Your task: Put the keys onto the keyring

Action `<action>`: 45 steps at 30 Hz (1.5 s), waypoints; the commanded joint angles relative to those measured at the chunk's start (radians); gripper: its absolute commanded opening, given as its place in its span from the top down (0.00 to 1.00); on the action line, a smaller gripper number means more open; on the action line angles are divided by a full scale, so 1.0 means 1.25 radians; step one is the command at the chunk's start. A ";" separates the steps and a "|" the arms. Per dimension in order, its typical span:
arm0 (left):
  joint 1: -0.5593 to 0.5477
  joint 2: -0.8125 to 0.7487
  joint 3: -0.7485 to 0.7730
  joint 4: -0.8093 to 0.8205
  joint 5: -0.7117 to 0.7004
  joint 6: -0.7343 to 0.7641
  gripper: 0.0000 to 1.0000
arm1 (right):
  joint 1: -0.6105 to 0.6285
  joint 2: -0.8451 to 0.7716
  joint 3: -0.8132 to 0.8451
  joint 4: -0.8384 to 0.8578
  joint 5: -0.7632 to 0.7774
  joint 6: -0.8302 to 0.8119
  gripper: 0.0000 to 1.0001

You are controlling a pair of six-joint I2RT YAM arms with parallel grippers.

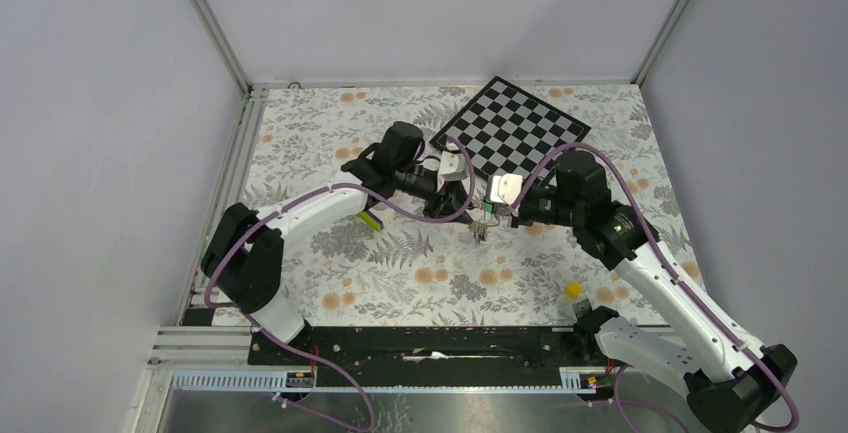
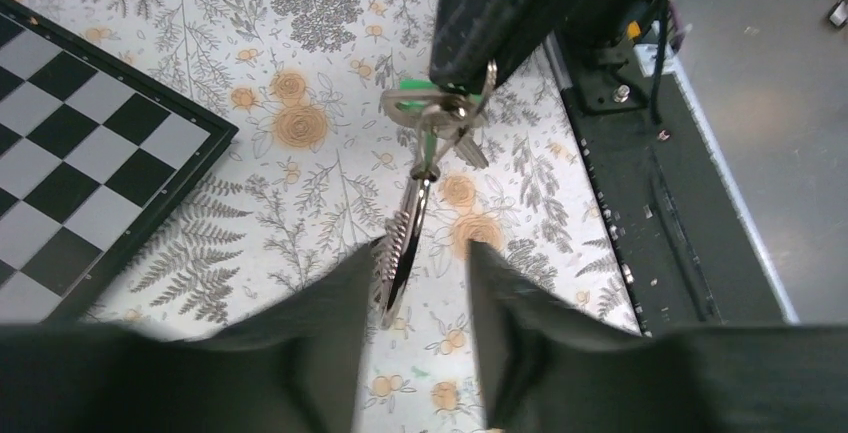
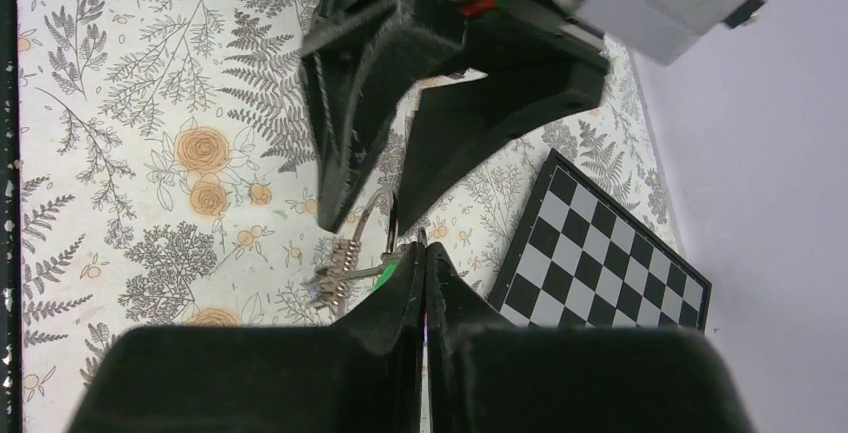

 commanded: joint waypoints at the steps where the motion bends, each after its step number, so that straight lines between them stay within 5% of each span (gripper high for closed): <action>1: -0.009 0.015 -0.004 0.038 0.014 0.030 0.77 | -0.015 -0.026 -0.008 0.056 0.004 0.016 1.00; 3: -0.009 0.012 0.007 0.008 -0.001 0.045 0.98 | -0.019 -0.031 -0.015 0.064 0.015 0.021 1.00; 4: -0.008 0.009 0.023 -0.035 -0.015 0.068 1.00 | -0.021 -0.034 -0.019 0.065 0.025 0.024 1.00; 9: -0.004 -0.034 0.124 -0.194 -0.152 0.110 1.00 | -0.026 -0.062 -0.070 0.069 0.101 0.009 0.99; 16: -0.004 -0.084 0.163 -0.243 -0.357 0.096 1.00 | -0.030 -0.087 -0.133 0.077 0.116 0.015 0.95; 31: -0.005 -0.103 0.190 -0.413 -0.216 0.211 1.00 | -0.030 -0.024 -0.147 0.111 0.149 0.074 0.57; 37: -0.005 -0.133 0.116 -0.271 -0.270 0.162 1.00 | -0.031 -0.044 -0.172 0.144 0.157 0.091 0.48; 45: -0.002 -0.136 0.091 -0.259 -0.103 0.230 1.00 | -0.036 -0.018 -0.167 0.171 0.096 0.144 0.45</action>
